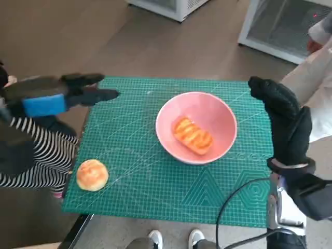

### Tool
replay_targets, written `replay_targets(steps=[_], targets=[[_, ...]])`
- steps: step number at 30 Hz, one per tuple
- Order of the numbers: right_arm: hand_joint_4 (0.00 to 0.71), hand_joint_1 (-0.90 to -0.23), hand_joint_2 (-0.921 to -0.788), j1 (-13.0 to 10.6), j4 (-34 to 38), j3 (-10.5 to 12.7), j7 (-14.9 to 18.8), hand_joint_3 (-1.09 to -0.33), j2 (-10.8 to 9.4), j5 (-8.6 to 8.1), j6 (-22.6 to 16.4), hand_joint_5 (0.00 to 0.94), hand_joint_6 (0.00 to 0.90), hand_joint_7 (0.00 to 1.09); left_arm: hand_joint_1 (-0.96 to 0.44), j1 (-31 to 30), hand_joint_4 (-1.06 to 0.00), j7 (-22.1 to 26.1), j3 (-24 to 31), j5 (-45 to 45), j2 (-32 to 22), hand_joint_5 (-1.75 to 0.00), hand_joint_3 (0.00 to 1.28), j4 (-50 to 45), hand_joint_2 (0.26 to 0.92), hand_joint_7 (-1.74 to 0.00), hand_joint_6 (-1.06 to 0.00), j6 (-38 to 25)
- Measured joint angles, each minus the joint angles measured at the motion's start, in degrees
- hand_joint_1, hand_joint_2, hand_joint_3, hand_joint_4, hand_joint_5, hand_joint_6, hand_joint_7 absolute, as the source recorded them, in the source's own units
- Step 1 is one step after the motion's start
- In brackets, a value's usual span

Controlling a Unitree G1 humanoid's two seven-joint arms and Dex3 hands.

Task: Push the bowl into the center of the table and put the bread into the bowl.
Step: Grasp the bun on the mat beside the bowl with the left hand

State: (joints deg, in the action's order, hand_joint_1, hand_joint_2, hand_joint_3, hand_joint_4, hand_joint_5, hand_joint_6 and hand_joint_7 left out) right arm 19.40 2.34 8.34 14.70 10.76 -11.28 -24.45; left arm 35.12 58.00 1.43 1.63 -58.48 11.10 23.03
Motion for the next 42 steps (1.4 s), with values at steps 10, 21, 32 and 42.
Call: replay_targets(steps=[10, 21, 32, 42], targets=[[0.129, -0.660, -0.921, 0.17, 0.19, 0.19, 1.50, -0.683, 0.34, -0.87, 0.59, 0.000, 0.049, 0.45, 0.01, -11.59, -0.03, 2.71, 3.90, -1.98, -4.07, 0.00, 0.00, -8.17, 0.777, -0.03, -0.21, -5.34], [0.128, -0.662, -0.921, 0.62, 0.76, 0.39, 2.22, -0.688, 0.58, -2.04, 0.99, 0.000, 0.051, 0.44, 0.05, -18.43, -0.04, 2.84, 5.98, -2.56, -4.39, -0.01, 0.00, -11.36, 0.770, -0.02, -0.21, -6.10], [0.128, -0.664, -0.921, 0.93, 1.08, 0.62, 2.63, -0.690, 0.75, -2.12, 0.99, 0.000, 0.052, 0.44, 0.14, -19.63, -0.12, 1.13, 0.72, 1.85, -2.69, -0.01, 0.00, -8.89, 0.769, -0.02, -0.27, -5.23], [0.127, -0.666, -0.921, 0.89, 1.04, 0.84, 2.79, -0.690, 1.14, -2.26, 1.01, 0.000, 0.052, 0.44, 0.17, -18.64, -0.18, -1.56, -2.05, 5.00, -1.28, -0.01, 0.00, -5.41, 0.769, -0.02, -0.31, -2.18]])
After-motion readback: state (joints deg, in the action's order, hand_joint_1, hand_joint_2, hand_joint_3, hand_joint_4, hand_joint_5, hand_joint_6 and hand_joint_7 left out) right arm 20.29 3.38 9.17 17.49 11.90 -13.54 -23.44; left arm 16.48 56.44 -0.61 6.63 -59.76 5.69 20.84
